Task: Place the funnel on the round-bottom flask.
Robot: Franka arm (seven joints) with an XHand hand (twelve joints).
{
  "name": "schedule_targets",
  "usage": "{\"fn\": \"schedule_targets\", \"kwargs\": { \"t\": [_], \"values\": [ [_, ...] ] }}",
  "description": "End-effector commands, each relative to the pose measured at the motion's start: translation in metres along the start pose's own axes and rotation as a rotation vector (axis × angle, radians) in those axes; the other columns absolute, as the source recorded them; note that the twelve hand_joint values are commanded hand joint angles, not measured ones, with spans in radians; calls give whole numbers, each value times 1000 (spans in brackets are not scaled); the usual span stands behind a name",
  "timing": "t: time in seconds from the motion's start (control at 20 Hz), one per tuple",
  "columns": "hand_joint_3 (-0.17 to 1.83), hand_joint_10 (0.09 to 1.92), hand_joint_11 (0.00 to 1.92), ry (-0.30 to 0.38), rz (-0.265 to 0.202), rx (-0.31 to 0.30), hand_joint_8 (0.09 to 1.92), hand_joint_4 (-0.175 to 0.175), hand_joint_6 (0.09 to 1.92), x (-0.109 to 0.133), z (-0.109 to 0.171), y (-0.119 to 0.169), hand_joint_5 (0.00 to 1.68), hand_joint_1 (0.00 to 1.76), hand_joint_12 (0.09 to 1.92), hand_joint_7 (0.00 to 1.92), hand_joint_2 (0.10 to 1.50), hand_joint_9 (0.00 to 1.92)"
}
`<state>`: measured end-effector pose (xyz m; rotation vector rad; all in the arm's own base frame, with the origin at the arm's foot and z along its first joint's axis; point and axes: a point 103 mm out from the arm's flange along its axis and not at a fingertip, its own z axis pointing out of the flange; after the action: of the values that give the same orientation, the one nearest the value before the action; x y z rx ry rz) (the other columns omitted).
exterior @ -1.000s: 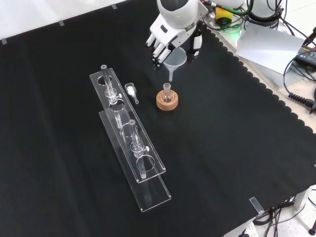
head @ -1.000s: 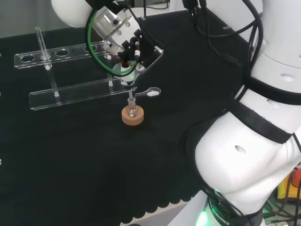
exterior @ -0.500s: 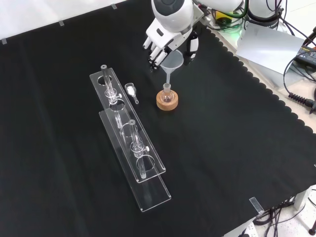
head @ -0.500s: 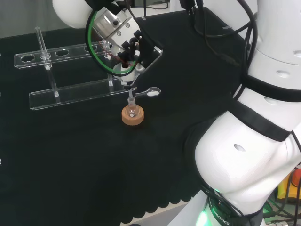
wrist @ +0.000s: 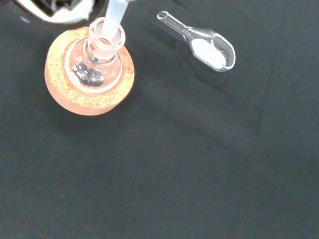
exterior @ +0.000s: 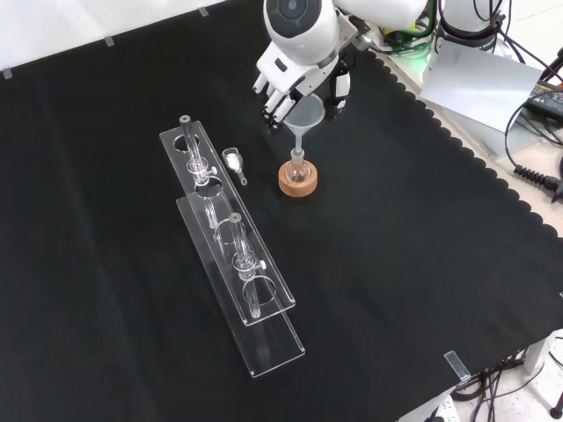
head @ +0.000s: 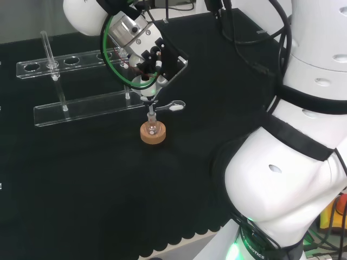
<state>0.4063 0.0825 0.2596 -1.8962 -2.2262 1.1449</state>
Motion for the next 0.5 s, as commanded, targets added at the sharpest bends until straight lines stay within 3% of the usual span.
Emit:
{"fn": "schedule_targets", "kwargs": {
  "t": [0.05,0.5],
  "values": [
    [671,459,589,1,-1,1,658,-9,790,0,3,2,658,849,1295,501,746,976],
    [671,460,590,8,-4,5,659,-9,791,1,8,7,658,848,1294,500,746,975]
  ]
}}
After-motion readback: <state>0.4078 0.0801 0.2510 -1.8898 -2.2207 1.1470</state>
